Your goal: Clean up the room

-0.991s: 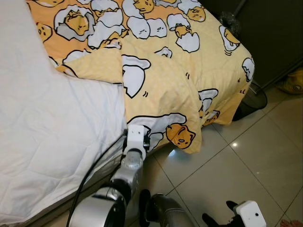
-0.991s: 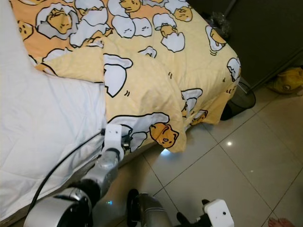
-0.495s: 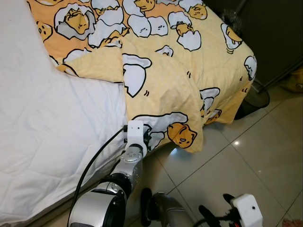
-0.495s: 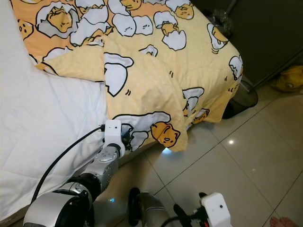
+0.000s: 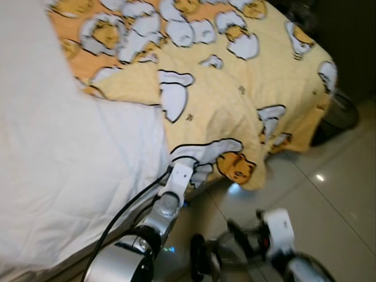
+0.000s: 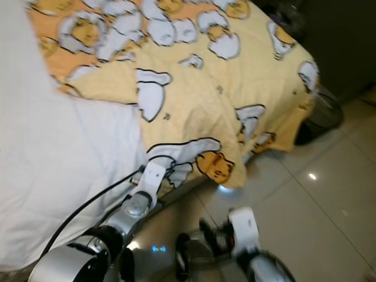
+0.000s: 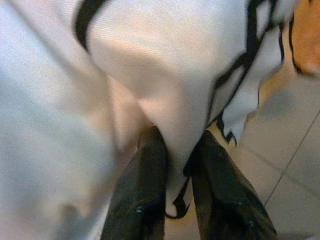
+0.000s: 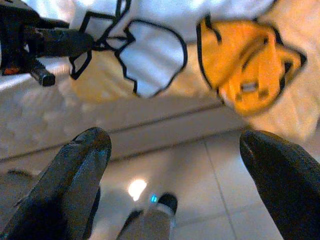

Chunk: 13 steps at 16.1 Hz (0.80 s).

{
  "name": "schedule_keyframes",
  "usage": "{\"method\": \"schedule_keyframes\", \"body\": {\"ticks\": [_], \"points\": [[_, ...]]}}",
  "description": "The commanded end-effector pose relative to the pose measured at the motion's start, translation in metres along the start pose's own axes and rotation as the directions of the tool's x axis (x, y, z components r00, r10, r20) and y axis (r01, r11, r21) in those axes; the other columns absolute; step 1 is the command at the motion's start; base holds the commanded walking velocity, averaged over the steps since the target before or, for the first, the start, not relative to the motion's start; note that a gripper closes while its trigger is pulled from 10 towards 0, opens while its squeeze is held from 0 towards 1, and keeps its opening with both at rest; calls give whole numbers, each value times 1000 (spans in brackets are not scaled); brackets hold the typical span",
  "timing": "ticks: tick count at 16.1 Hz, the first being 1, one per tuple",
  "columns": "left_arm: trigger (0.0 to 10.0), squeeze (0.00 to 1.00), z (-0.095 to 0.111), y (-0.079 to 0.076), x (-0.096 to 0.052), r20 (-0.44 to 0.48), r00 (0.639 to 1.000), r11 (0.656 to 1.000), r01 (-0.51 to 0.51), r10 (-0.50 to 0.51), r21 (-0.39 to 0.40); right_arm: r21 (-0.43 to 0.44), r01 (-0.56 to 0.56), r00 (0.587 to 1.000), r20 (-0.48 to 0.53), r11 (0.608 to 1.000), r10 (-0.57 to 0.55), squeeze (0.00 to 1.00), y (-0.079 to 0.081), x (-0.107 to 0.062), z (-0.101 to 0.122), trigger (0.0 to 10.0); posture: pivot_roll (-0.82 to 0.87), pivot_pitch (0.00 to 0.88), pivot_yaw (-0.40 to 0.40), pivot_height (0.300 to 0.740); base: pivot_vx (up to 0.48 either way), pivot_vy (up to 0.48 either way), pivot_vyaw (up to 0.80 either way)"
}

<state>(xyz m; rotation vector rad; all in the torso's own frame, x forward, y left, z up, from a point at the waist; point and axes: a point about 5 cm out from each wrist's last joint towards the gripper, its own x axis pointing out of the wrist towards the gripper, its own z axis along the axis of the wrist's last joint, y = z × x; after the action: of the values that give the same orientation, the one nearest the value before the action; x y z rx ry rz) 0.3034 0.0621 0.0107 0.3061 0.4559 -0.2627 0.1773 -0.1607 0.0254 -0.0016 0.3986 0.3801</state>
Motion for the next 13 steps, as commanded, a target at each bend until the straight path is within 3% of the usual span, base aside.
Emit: {"method": "schedule_keyframes", "body": {"ticks": [1, 2, 6, 9, 11, 12, 13], "points": [[0, 0, 7, -5, 1, 22, 1000, 999, 22, -22, -30, 8, 32, 999, -42, 999, -31, 0, -5, -4, -12, 10000, -92, 167, -52, 732, 0, 0, 0], [0, 0, 12, -6, 2, 33, 999, 993, 36, -33, -113, 2, 35, 999, -42, 999, -34, 0, -7, -2, -13, 10000, -94, 153, -47, 732, 0, 0, 0], [0, 0, 22, -7, 3, 71, 995, 985, 78, -68, -151, -16, 55, 998, -4, 998, -55, 0, -11, 3, -6, 10000, -128, 142, -4, 732, 0, 0, 0], [0, 0, 7, -13, -3, 104, 980, 975, 182, -169, -127, -19, 2, 1000, -13, 1000, -2, 0, -3, -5, -7, 10000, -135, 126, -2, 732, 0, 0, 0], [314, 0, -6, -13, -10, 139, 965, 968, 236, -223, -85, -33, -6, 999, -37, 999, 5, 0, -7, -10, -13, 10000, -127, 116, -3, 732, 0, 0, 0], [2902, 0, -8, -11, -11, 141, 966, 971, 229, -218, -70, -27, 3, 999, -41, 1000, -4, 0, -9, -8, -14, 10000, -115, 105, -5, 732, 0, 0, 0], [10000, 0, -10, -8, -12, 147, 964, 967, 235, -220, -98, -23, 10, 999, -44, 1000, -11, 0, -11, -7, -15, 10000, -105, 97, -2, 732, 0, 0, 0]]}}
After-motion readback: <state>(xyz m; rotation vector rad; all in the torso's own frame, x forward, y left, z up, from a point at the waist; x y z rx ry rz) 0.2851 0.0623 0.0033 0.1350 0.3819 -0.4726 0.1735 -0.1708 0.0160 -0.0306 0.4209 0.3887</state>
